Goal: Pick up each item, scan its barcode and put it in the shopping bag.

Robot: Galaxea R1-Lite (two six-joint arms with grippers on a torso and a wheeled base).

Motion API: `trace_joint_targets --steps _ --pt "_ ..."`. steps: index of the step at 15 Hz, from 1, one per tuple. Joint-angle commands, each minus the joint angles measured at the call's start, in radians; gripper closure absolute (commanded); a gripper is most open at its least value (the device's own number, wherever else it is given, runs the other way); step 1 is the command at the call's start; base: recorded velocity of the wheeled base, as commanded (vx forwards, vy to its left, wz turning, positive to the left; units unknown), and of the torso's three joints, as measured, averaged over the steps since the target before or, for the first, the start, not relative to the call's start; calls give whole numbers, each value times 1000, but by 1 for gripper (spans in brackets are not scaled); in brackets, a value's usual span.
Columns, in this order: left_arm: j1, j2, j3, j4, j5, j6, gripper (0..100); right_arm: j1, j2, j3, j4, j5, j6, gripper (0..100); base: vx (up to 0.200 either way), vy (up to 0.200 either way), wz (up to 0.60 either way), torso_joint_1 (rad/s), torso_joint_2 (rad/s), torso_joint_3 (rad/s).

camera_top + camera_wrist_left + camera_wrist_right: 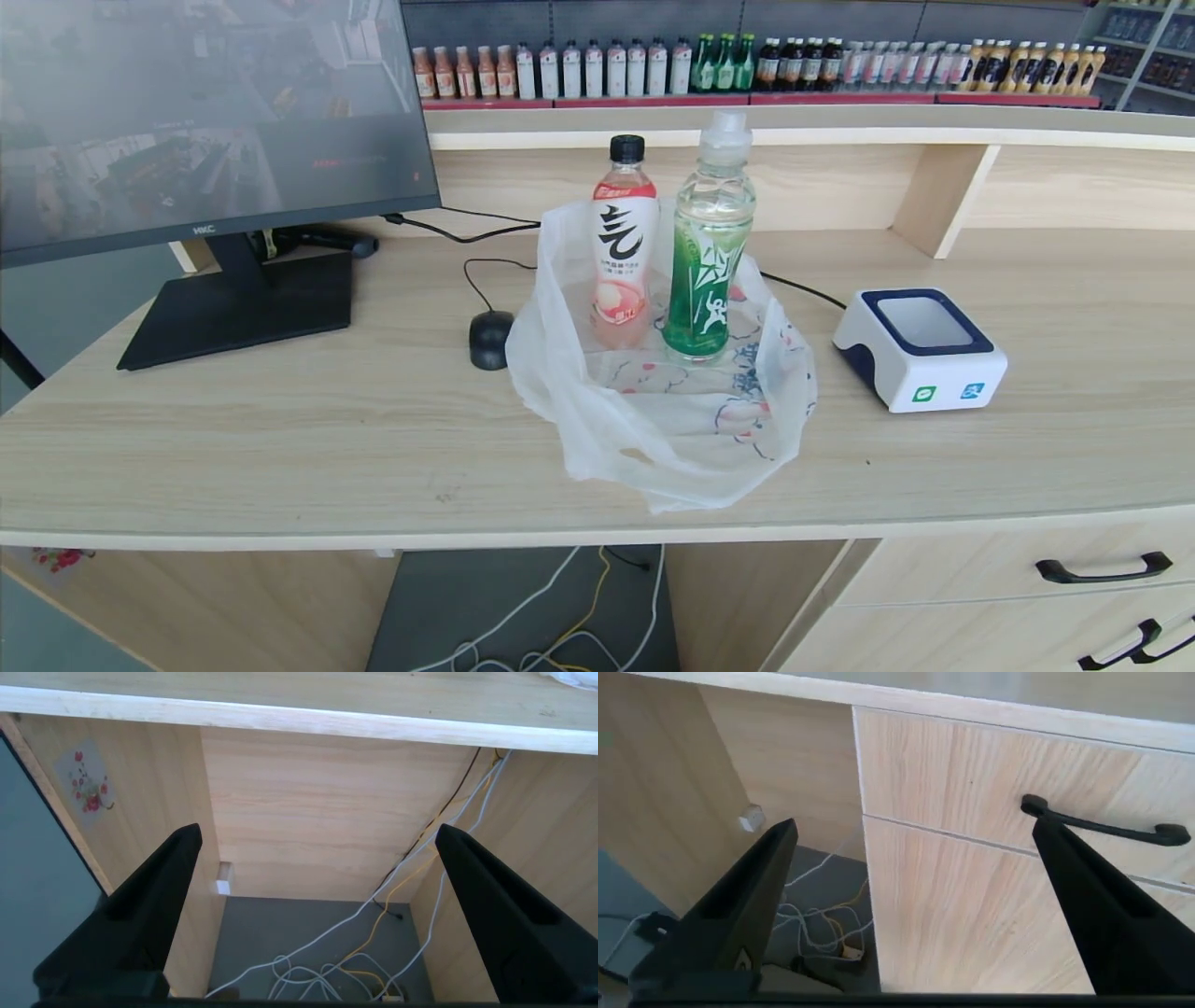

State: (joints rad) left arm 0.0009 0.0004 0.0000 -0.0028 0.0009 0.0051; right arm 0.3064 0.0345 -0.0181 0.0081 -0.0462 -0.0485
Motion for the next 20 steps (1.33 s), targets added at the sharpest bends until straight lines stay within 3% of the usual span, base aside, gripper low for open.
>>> trace_joint_targets --steps 1,4,9,11,20 --pt "1 0 0 0 1 -1 0 -44 55 13 -7 -18 26 0 0 0 0 0 0 0" --pt "1 0 0 0 1 -2 0 -231 113 15 -7 -15 35 0 0 0 0 0 0 0" --pt "1 0 0 0 1 -1 0 -236 55 15 -5 6 -8 0 0 0 0 0 0 0" --pt "1 0 0 0 1 -1 0 -340 50 15 -5 6 -8 0 0 0 0 0 0 0" --pt "1 0 0 0 1 -4 0 -297 -34 15 -5 11 19 0 0 0 0 0 0 0"
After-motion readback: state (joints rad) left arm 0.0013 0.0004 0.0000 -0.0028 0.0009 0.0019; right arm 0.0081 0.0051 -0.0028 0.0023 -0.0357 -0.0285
